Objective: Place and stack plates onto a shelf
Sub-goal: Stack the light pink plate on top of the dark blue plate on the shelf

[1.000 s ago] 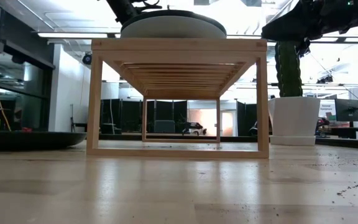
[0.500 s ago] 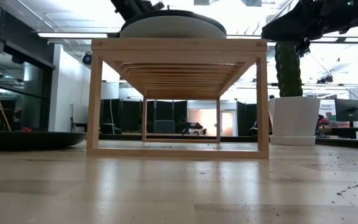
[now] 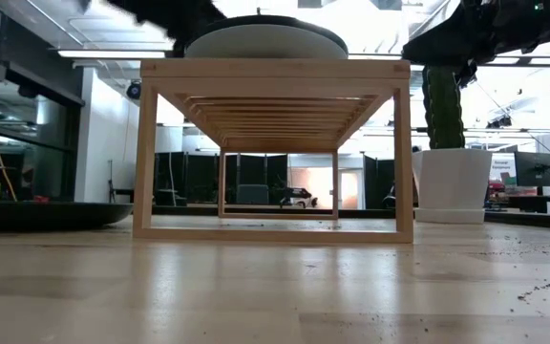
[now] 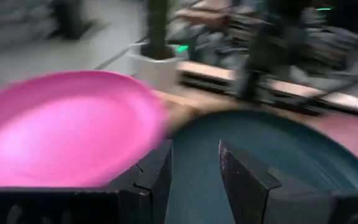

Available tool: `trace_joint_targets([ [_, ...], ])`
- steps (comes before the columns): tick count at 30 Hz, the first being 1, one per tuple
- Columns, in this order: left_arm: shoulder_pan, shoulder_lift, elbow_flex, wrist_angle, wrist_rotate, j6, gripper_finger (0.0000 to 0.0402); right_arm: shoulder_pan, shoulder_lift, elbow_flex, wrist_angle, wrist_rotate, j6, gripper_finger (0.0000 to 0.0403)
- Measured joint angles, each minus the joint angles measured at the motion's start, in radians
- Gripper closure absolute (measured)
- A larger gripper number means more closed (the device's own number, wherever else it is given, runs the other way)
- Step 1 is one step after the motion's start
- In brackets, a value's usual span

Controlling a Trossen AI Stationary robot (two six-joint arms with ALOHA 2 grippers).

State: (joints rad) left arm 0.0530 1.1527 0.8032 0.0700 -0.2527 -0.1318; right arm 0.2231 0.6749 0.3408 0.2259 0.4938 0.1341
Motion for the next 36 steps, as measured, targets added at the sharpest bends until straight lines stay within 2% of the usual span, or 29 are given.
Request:
trace_joint_targets([
  [4, -0.100, -0.058, -0.277, 0.408, -0.008, 0.069, 0.0280, 0.000, 0.000, 0.000, -0.001, 0.000, 0.019, 0.0322],
  [8, -0.137, -0.103, -0.418, 0.645, -0.007, 0.143, 0.0279, 0.000, 0.000, 0.000, 0.000, 0.000, 0.032, 0.0322],
  [11, -0.145, -0.145, -0.453, 0.661, 0.008, 0.152, 0.0280, 0.000, 0.000, 0.000, 0.003, 0.000, 0.023, 0.0322],
  [18, -0.146, -0.173, -0.468, 0.657, 0.125, 0.162, 0.0280, -0.001, 0.000, 0.000, 0.003, 0.001, -0.034, 0.0322],
  [30, -0.145, -0.173, -0.468, 0.682, 0.127, 0.222, 0.0279, -0.001, 0.000, 0.000, 0.005, 0.001, -0.037, 0.0322],
  [33, -0.145, -0.173, -0.468, 0.681, 0.126, 0.222, 0.0279, 0.000, 0.000, 0.000, 0.041, 0.000, 0.008, 0.0322],
  [36, -0.145, -0.173, -0.468, 0.676, 0.127, 0.222, 0.0279, 0.000, 0.000, 0.000, 0.100, -0.049, 0.023, 0.0322],
])
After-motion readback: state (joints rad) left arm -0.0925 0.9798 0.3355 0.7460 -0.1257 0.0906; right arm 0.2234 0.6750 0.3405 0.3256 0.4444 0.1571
